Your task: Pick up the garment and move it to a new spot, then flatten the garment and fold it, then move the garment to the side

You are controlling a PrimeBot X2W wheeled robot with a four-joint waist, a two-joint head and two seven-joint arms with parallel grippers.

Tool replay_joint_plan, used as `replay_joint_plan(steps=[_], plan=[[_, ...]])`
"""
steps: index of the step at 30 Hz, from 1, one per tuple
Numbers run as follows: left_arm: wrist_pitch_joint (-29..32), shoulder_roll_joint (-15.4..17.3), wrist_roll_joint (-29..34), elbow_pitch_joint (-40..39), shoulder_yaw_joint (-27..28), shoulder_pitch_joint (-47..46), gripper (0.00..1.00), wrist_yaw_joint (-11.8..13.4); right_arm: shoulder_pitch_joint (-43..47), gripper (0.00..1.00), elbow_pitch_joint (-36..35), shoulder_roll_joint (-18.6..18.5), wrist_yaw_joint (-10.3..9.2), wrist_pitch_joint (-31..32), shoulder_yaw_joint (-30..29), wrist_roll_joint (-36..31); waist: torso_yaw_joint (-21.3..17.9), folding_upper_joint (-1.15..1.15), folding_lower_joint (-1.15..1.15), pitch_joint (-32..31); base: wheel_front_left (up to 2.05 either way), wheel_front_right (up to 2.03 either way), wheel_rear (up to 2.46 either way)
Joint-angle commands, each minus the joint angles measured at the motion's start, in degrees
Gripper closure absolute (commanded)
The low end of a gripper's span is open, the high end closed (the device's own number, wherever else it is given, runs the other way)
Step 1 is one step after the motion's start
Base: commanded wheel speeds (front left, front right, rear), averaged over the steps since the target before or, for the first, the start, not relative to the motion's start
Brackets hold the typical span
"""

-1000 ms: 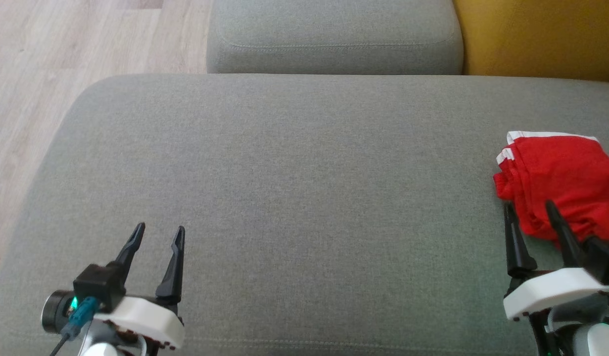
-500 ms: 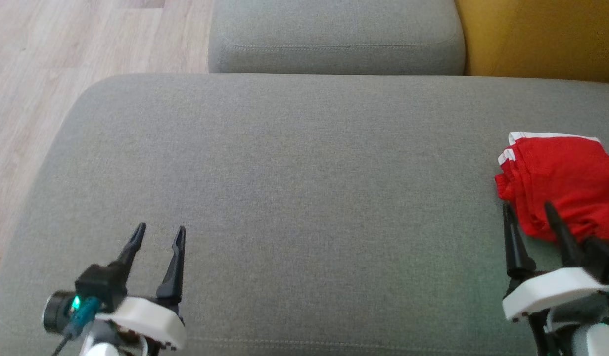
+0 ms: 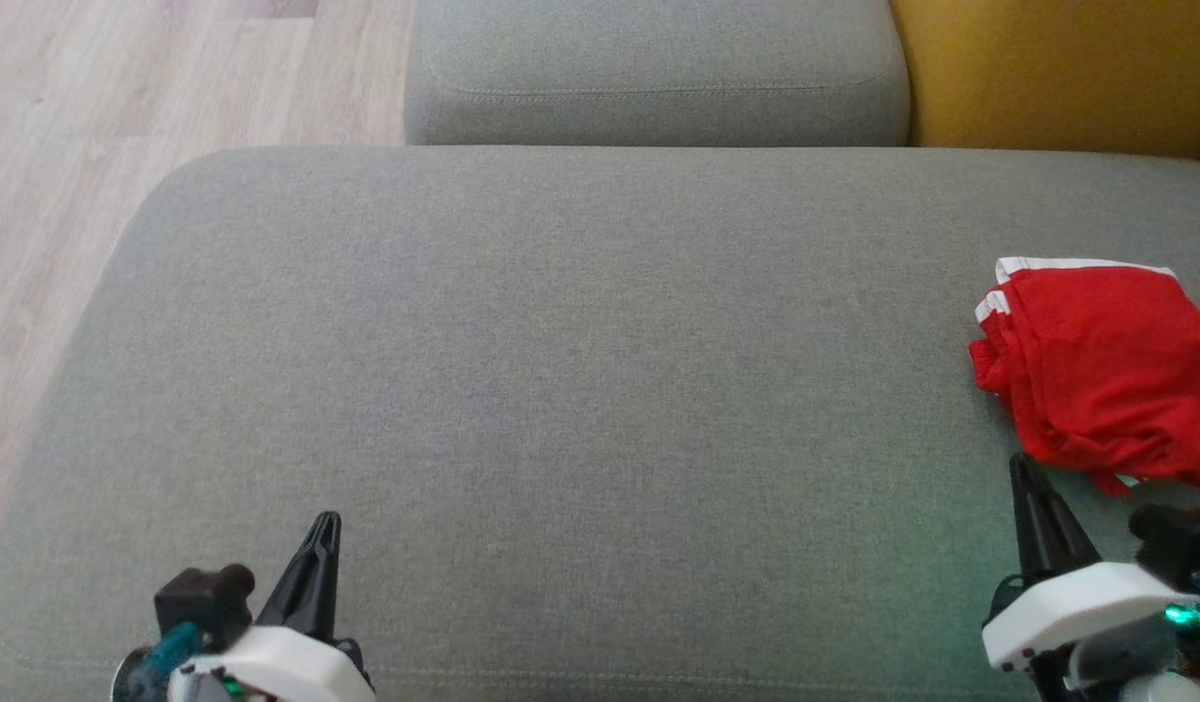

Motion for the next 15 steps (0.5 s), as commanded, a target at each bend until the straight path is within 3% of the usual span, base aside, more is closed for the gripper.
replay_joint_plan(steps=[1, 15], plan=[[0.3, 0.4, -1.6, -1.5, 1.4, -3.1, 1.0, -0.2, -2.6, 1.0, -1.4, -0.2, -0.01, -0.1, -0.2, 1.9, -0.1, 0.0, 0.0, 0.0, 0.0, 0.0, 0.0], [2.0, -0.8, -10.2, -0.5, 3.9, -4.2, 1.0, -1.7, -3.8, 1.0, -0.1, -0.3, -0.01, -0.1, -0.3, 11.3, -0.6, 0.0, 0.0, 0.2, 0.0, 0.0, 0.0]])
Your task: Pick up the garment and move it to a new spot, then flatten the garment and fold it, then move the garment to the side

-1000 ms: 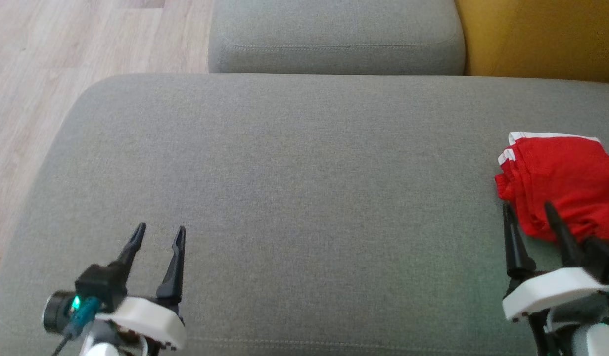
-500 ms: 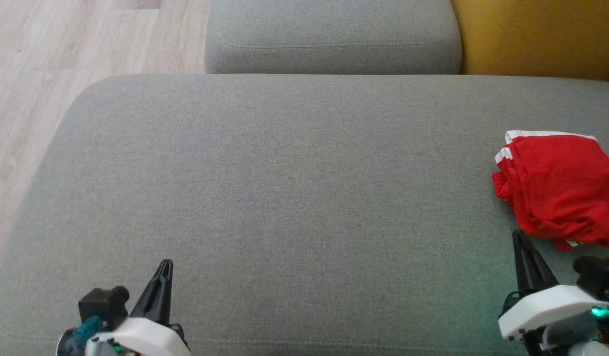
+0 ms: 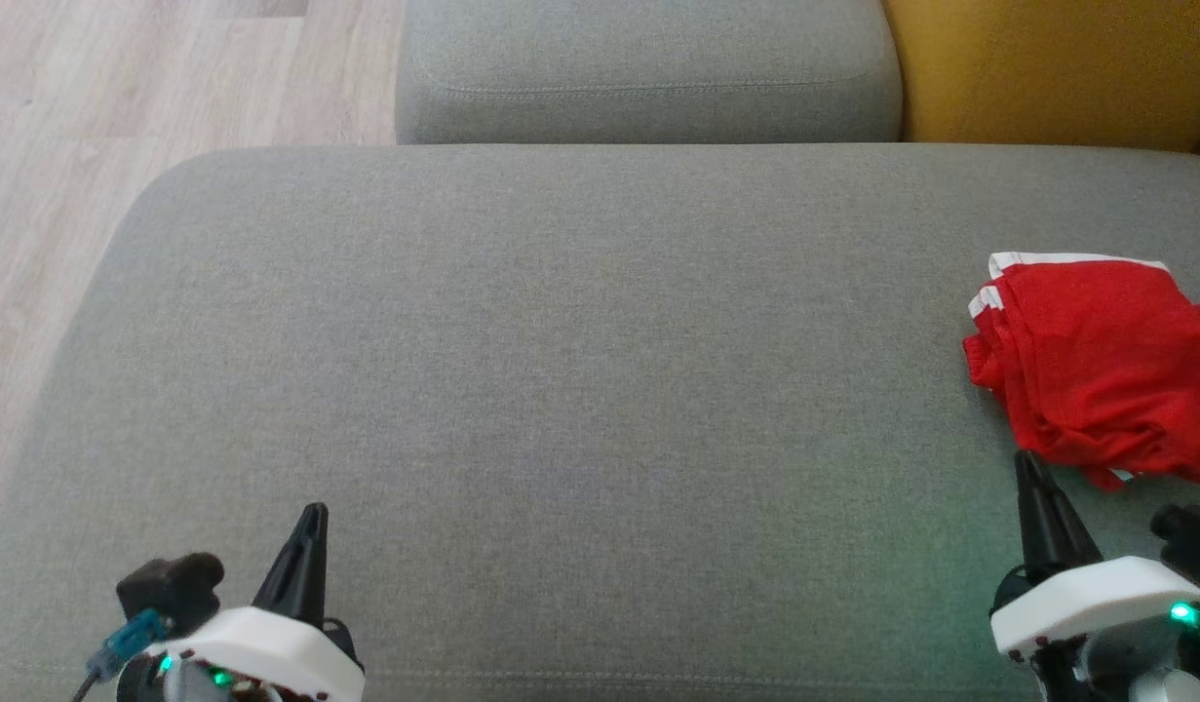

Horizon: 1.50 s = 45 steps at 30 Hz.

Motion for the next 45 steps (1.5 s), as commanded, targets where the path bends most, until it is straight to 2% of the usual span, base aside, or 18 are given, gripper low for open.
replay_joint_plan(steps=[1, 45], plan=[[0.3, 0.3, -1.6, -1.4, 1.8, -3.2, 1.0, -0.7, -2.9, 1.0, -1.5, -0.3, -0.01, -0.1, -0.1, 2.0, -0.1, 0.0, 0.0, 0.0, 0.0, 0.0, 0.0], [6.1, -4.0, -28.1, 0.7, 10.2, -6.5, 1.0, -5.3, -6.8, 1.0, 3.0, -0.4, -0.03, 0.3, -0.5, 31.4, -1.9, 0.0, 0.0, 0.7, 0.0, 0.0, 0.0]])
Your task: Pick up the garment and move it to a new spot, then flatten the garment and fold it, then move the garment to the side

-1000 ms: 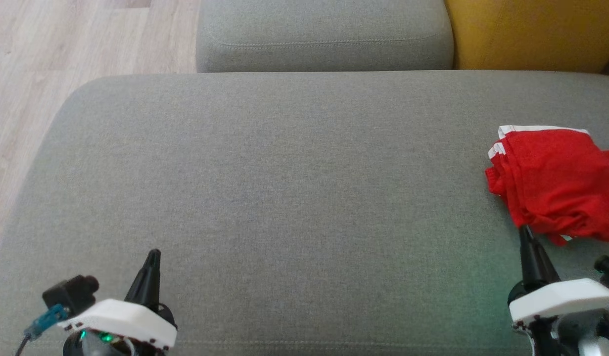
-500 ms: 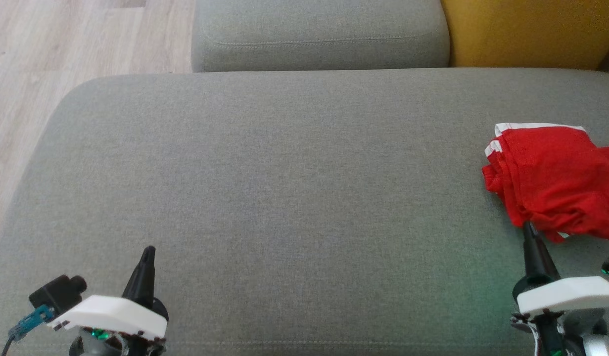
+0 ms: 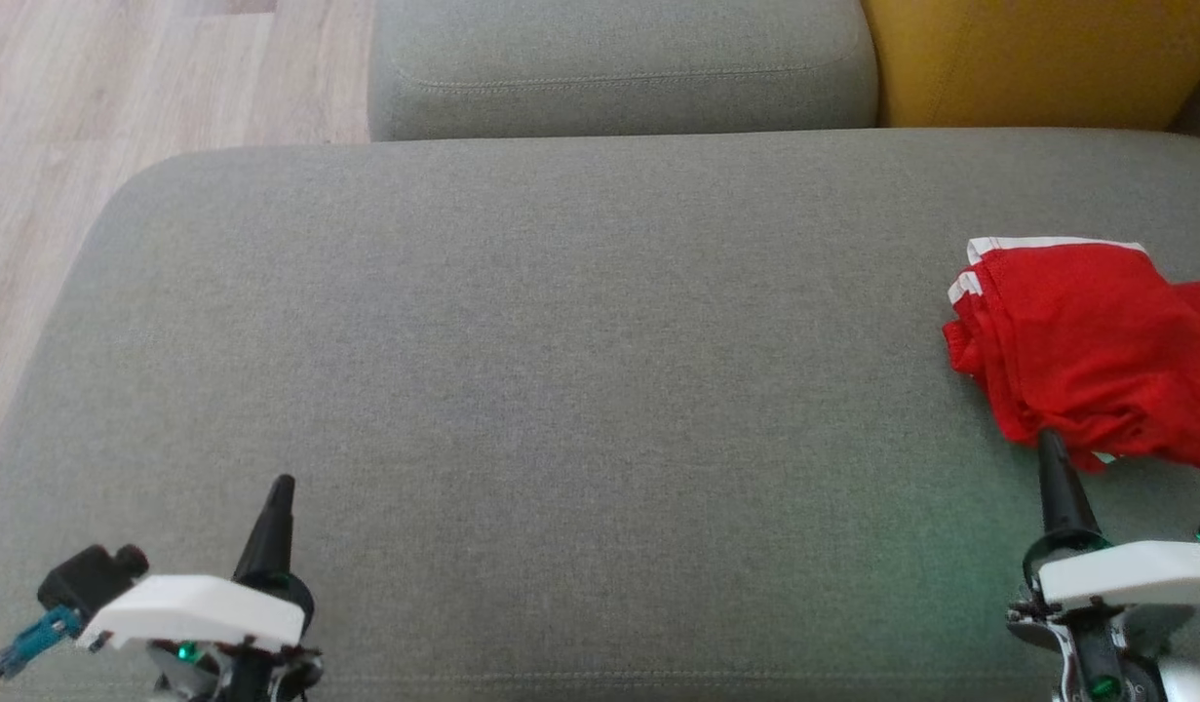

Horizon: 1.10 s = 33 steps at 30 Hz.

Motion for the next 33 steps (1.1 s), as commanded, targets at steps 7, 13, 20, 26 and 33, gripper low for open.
replay_joint_plan(steps=[7, 13, 20, 26, 33], plan=[[1.1, -0.3, -4.8, -1.3, 3.3, -4.3, 1.0, -1.0, -3.6, 1.0, -0.9, -0.4, -0.02, 0.2, 0.3, 5.5, -0.3, 0.0, 0.0, 0.1, 0.0, 0.0, 0.0], [1.9, -0.9, -8.4, -1.0, 4.6, -4.7, 1.0, -1.6, -4.1, 1.0, -0.3, -0.5, -0.02, 0.3, 0.2, 9.6, -0.5, 0.0, 0.0, 0.2, 0.0, 0.0, 0.0], [3.1, -1.7, -13.1, -0.6, 6.2, -5.3, 1.0, -2.4, -4.8, 1.0, 0.5, -0.5, -0.03, 0.3, 0.2, 14.9, -0.9, 0.0, 0.0, 0.3, 0.0, 0.0, 0.0], [3.9, -2.3, -16.7, -0.2, 7.4, -5.8, 1.0, -3.1, -5.3, 1.0, 1.2, -0.5, -0.03, 0.4, 0.1, 18.9, -1.1, 0.0, 0.0, 0.4, 0.0, 0.0, 0.0], [4.9, -3.1, -20.8, 0.1, 8.8, -6.3, 1.0, -3.8, -5.9, 1.0, 1.9, -0.5, -0.03, 0.5, 0.0, 23.6, -1.4, 0.0, 0.0, 0.5, 0.0, 0.0, 0.0]])
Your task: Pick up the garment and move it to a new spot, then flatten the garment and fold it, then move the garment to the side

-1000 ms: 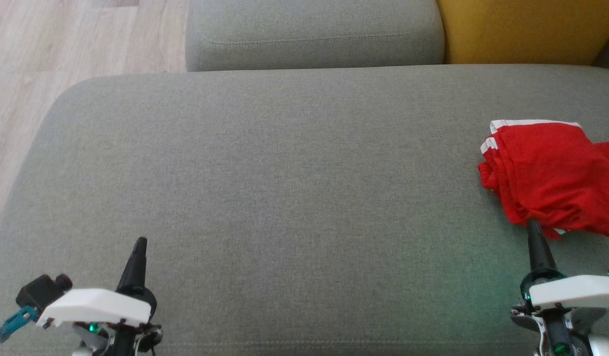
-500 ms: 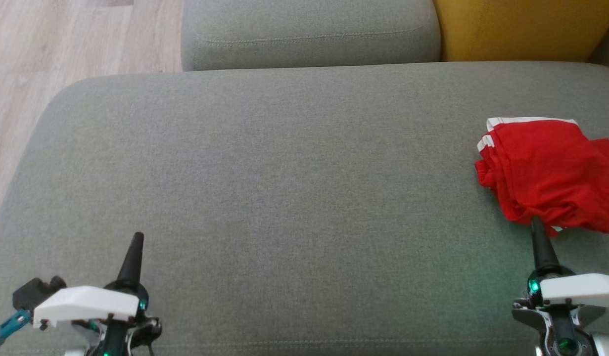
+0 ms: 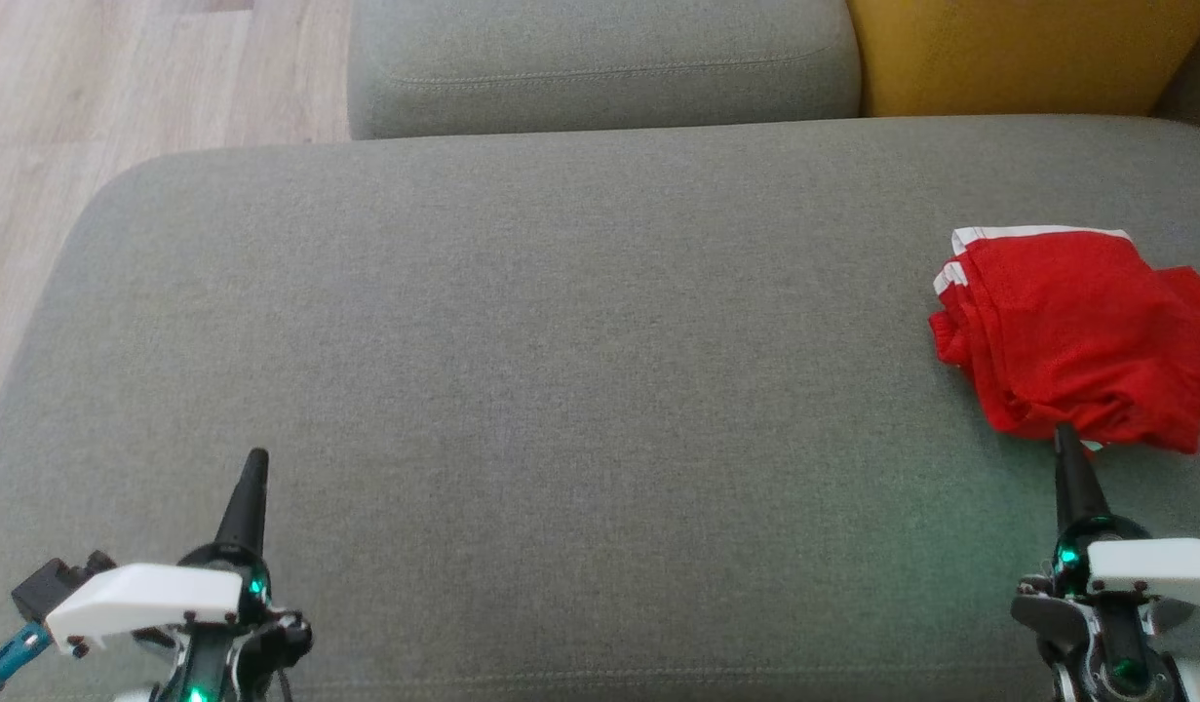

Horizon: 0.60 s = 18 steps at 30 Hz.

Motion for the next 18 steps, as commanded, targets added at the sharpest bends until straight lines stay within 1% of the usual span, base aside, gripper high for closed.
replay_joint_plan(steps=[1, 18], plan=[[0.5, 0.2, -1.9, -1.5, 2.5, -3.9, 1.0, -0.8, -3.6, 1.0, -1.5, -0.5, -0.03, 0.2, 0.9, 2.3, -0.1, 0.0, 0.0, 0.0, 0.0, 0.0, 0.0], [2.8, -1.6, -11.4, -0.7, 5.8, -5.2, 1.0, -2.5, -5.0, 1.0, 0.2, -0.6, -0.04, 0.4, 0.7, 13.0, -0.8, 0.0, 0.0, 0.3, 0.0, 0.0, 0.0]])
